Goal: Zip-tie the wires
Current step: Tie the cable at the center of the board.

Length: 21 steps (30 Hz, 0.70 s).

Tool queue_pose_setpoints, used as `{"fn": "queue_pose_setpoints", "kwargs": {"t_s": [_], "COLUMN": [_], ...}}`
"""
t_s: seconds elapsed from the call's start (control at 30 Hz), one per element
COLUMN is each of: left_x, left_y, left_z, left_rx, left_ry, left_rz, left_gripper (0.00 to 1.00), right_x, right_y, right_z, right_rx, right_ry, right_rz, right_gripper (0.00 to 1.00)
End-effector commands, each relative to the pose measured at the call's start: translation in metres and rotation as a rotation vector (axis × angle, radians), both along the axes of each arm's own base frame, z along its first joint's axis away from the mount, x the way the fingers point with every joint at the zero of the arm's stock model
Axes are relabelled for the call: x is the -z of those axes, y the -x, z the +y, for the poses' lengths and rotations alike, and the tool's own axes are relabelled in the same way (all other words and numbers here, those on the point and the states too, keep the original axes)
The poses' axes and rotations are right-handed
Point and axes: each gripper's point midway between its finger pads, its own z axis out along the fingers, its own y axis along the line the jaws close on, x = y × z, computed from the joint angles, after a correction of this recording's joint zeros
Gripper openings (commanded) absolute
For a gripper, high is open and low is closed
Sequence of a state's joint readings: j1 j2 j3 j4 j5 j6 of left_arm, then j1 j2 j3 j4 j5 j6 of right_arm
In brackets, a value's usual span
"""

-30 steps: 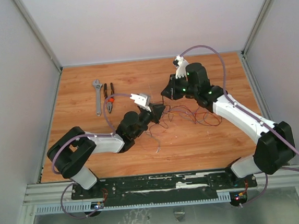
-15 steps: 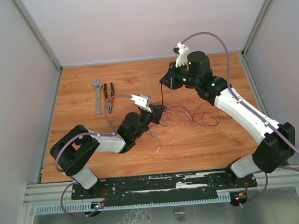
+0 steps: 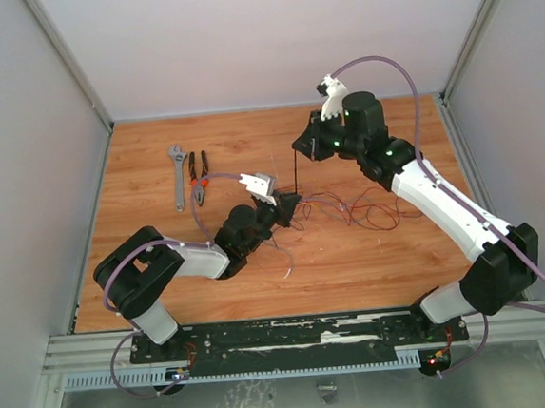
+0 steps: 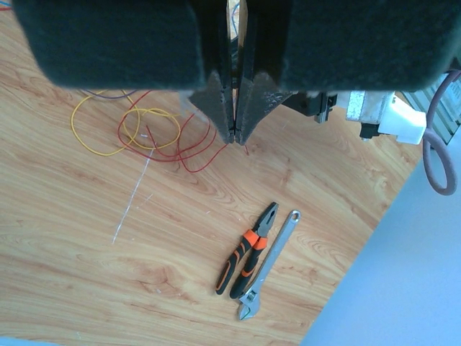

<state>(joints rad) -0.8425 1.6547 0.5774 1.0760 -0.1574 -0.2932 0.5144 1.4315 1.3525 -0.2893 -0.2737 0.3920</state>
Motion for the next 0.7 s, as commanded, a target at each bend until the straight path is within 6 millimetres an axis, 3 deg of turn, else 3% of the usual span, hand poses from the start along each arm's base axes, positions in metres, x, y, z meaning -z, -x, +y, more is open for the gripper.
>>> {"fn": "queue_pose_setpoints", "kwargs": {"t_s": [0.0, 0.27, 0.33, 0.43, 0.53, 0.67], "left_x": [0.038, 0.014, 0.007, -0.002, -0.009, -0.031], "left_y": [0.01, 0.003, 0.001, -0.001, -0.003, -0.005], "left_z": [0.003, 0.004, 0.006, 0.007, 0.006, 0.007], "left_rx": [0.008, -0.026, -0.037, -0.051, -0.059, -0.066], "left_ry": [-0.107, -0.116, -0.118, -0.115, -0.11, -0.091], "left_rz": [0.073, 0.074, 0.077, 0.088, 0.107, 0.105], "left_gripper": [0.0, 0.0, 0.0, 0.0, 0.0, 0.0], "right_x": [-0.066, -0.063, -0.06, -0.061, -0.062, -0.052], "right_y": [-0.009, 0.015, 0.022, 0.034, 0.043, 0.05], "right_z": [-0.006, -0.007, -0.012, -0.026, -0.045, -0.069], "right_rx": [0.032, -0.077, -0.101, -0.121, -0.104, -0.061], "right_ry": [-0.089, -0.106, -0.09, -0.086, -0.081, -0.043], "right_rz": [-0.174, -0.209, -0.217, -0.24, -0.266, -0.284], "right_gripper": [0.0, 0.0, 0.26, 0.51, 0.63, 0.7]}}
